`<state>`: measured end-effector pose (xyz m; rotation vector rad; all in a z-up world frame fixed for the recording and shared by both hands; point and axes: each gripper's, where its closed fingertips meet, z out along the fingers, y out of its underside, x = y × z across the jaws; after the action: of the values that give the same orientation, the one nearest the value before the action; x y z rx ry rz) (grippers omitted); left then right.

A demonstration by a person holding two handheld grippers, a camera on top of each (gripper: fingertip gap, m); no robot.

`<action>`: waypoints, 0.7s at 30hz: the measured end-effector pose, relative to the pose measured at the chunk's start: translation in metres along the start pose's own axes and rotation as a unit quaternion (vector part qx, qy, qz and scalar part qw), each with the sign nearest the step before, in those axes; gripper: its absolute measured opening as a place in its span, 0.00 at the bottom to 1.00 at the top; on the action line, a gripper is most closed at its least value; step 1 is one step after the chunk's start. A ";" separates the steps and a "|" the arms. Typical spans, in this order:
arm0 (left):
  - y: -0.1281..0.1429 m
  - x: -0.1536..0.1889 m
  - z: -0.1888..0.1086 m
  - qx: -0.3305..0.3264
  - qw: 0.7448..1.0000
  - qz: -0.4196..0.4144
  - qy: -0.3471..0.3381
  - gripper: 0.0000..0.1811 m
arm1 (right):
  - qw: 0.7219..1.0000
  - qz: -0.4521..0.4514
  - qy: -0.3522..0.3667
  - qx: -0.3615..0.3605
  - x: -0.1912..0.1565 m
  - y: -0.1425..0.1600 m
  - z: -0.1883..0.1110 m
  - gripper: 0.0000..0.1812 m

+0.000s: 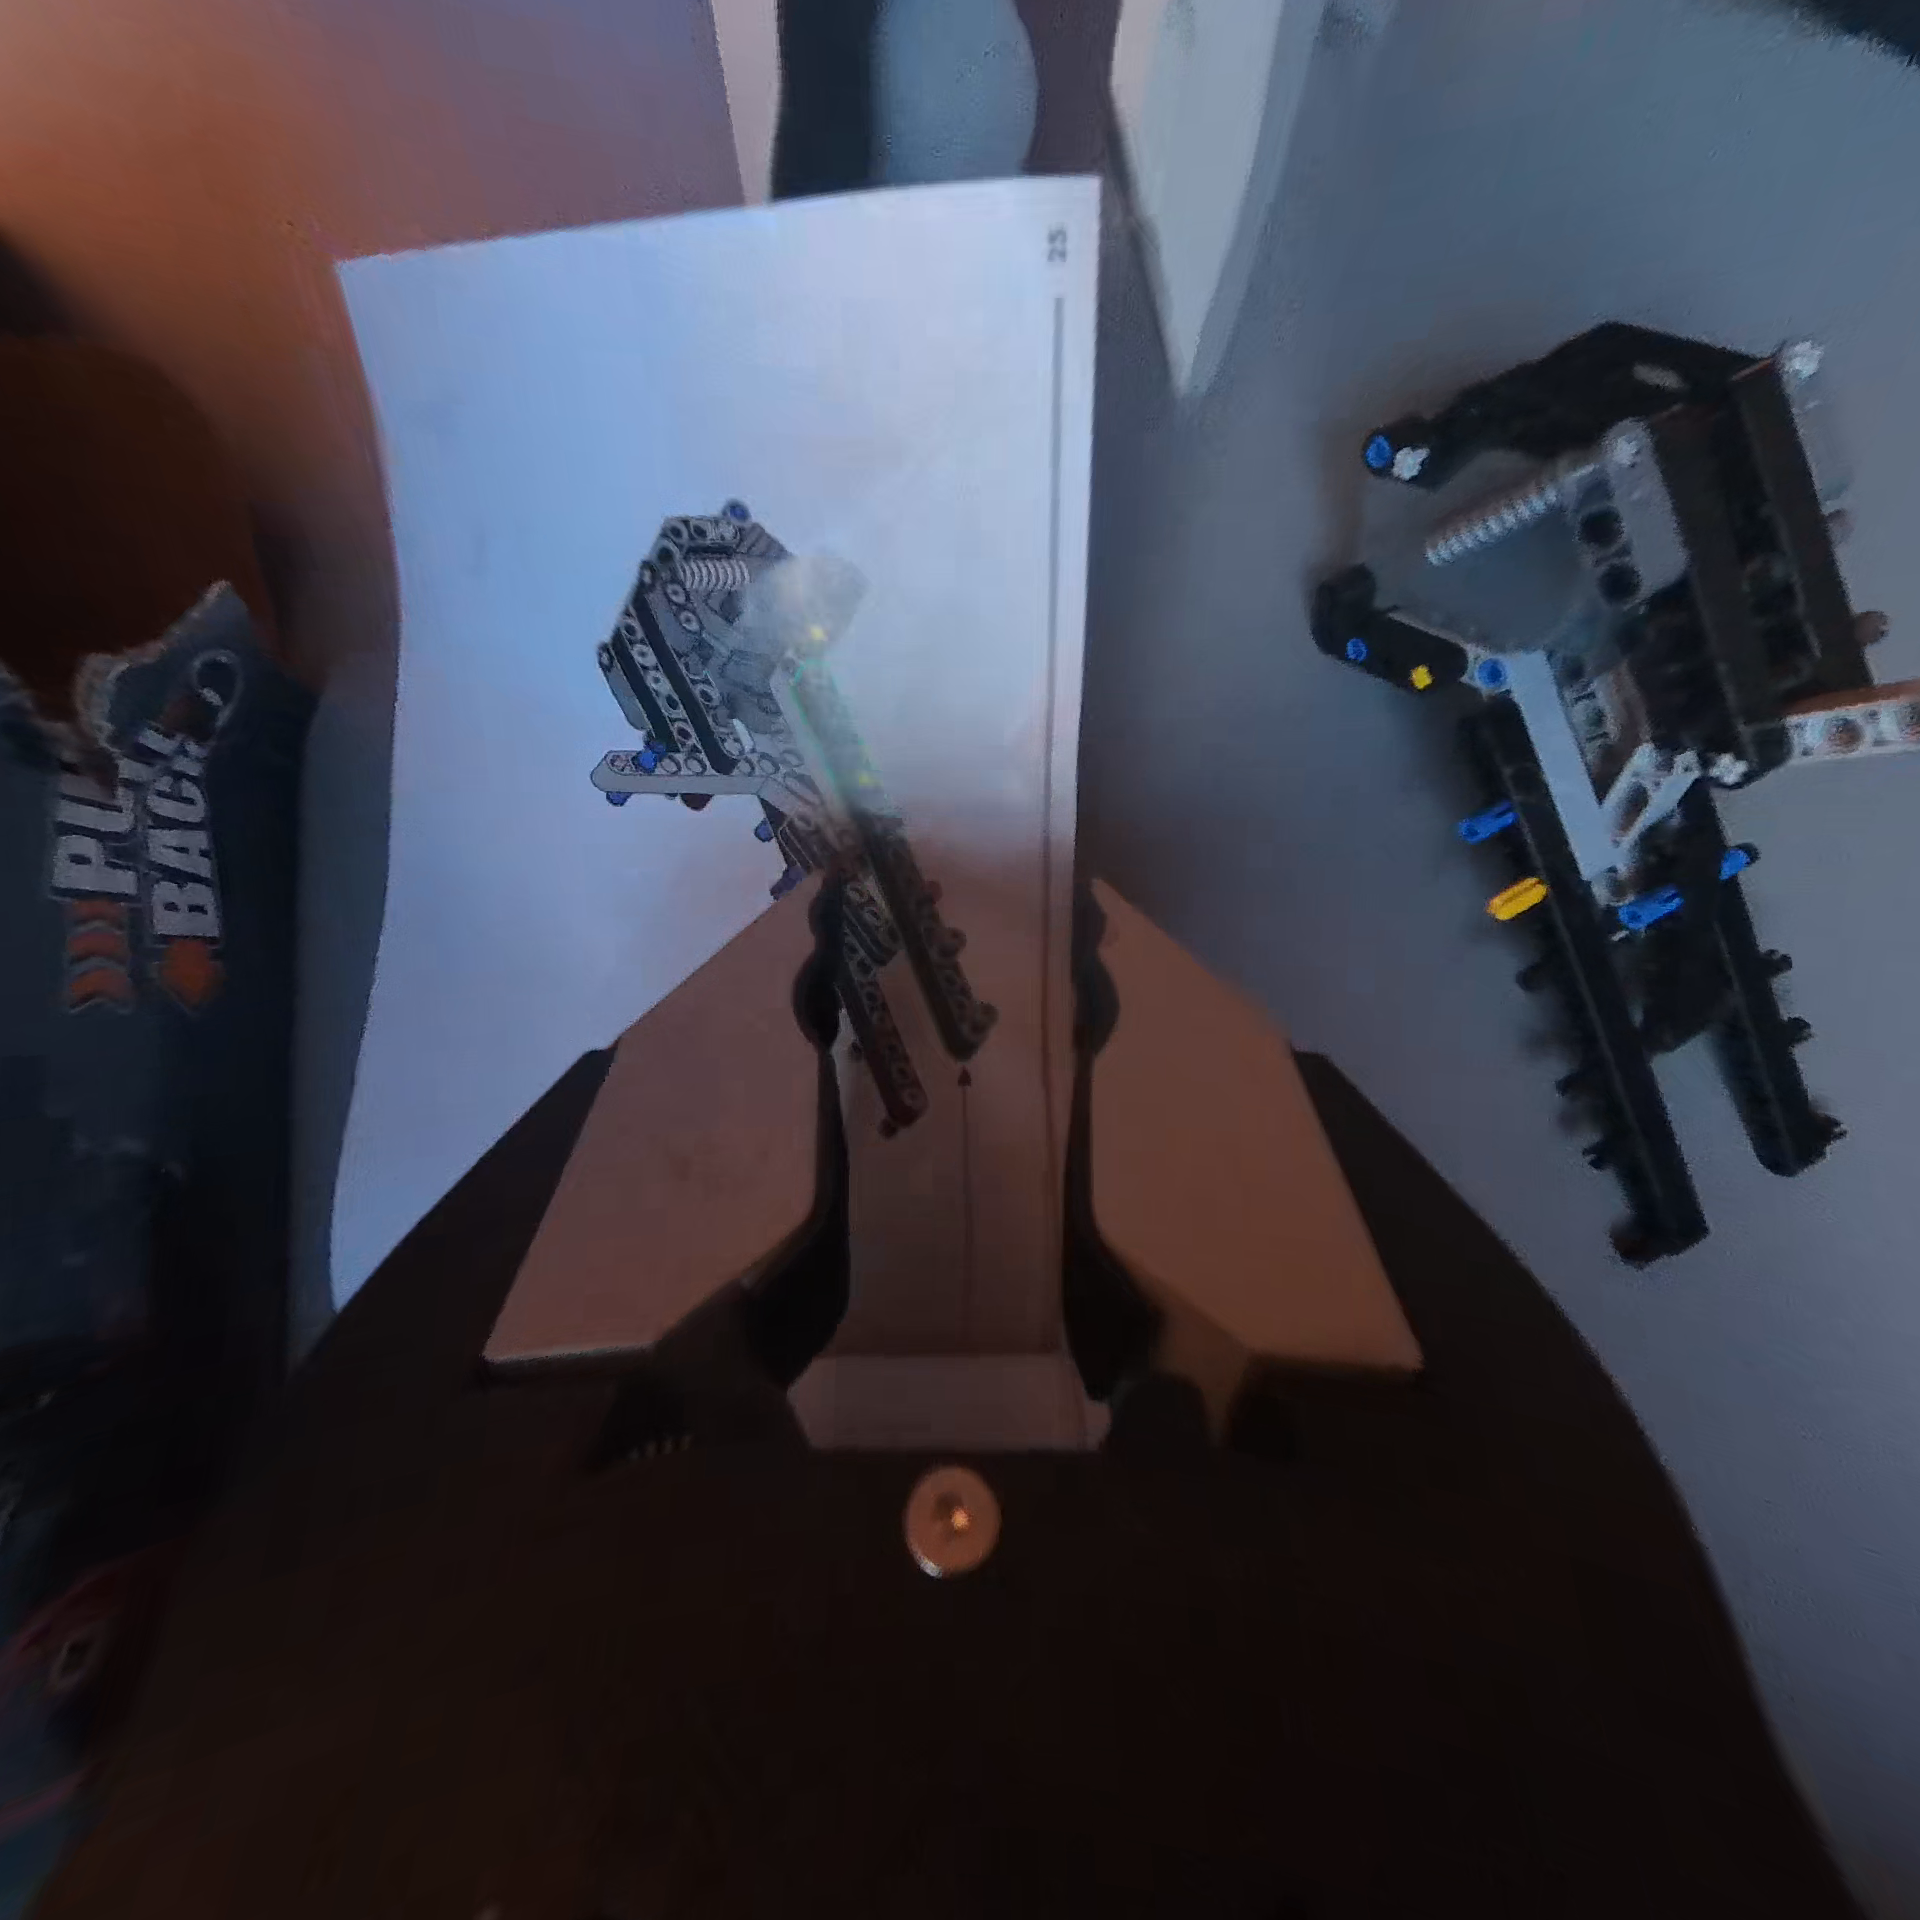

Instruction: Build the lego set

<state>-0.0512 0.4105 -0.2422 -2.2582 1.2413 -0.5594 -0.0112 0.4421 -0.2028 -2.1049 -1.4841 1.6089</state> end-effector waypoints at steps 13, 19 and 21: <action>0.014 -0.020 -0.013 0.042 0.996 -0.067 0.050 0.00 | 0.990 -0.101 0.094 0.021 0.008 -0.014 -0.017 0.38; 0.014 -0.022 -0.012 0.055 0.992 -0.088 0.066 0.00 | 0.974 -0.176 0.134 -0.041 0.009 0.001 -0.004 0.32; 0.014 -0.022 -0.012 0.055 0.993 -0.085 0.063 0.00 | 0.956 -0.201 0.199 -0.078 0.028 0.008 -0.001 0.37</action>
<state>-0.0783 0.4203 -0.2442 -2.2766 1.0544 -0.8260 -0.0064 0.4589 -0.2255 -1.8814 -1.7801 0.8931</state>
